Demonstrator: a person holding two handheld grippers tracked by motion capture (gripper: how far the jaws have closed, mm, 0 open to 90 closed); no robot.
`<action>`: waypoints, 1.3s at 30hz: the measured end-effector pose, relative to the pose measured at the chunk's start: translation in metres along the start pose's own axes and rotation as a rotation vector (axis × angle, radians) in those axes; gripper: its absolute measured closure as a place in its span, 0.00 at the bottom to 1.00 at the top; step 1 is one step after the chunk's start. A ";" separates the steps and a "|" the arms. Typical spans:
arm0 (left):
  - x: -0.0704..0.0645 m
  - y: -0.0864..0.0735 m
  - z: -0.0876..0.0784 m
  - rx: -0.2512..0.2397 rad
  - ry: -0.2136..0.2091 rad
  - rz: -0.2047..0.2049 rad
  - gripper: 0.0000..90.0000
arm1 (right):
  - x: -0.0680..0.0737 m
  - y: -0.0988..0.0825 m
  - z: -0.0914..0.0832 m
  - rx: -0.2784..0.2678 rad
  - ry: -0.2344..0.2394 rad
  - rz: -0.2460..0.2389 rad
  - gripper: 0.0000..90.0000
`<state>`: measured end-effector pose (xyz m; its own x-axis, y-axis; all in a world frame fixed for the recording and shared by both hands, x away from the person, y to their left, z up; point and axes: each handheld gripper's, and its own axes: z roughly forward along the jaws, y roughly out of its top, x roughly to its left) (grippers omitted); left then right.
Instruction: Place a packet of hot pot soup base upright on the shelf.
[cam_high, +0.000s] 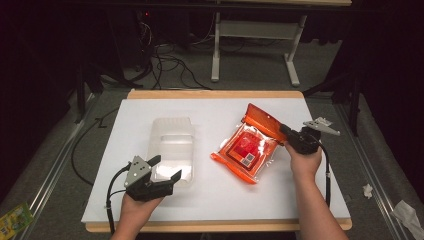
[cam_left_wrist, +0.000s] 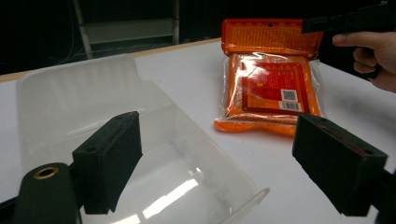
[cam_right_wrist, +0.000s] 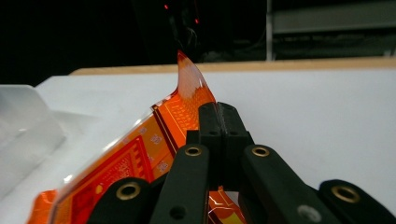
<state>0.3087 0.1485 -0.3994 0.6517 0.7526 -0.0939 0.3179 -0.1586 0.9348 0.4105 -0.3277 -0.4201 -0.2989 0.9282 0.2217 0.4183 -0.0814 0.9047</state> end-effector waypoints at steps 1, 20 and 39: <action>-0.002 0.002 0.002 -0.002 -0.005 0.001 0.18 | 0.005 0.002 -0.006 -0.016 0.003 -0.011 1.00; -0.019 0.027 0.057 -0.025 -0.092 0.003 0.17 | 0.124 0.015 -0.103 -0.209 0.275 -0.288 1.00; -0.036 0.062 0.101 0.007 -0.127 0.010 0.17 | 0.141 0.009 -0.110 -0.199 0.360 -0.308 1.00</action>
<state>0.3745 0.0468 -0.3723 0.7364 0.6643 -0.1278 0.3156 -0.1703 0.9335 0.2776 -0.2377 -0.3409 -0.6739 0.7387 0.0136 0.1033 0.0761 0.9917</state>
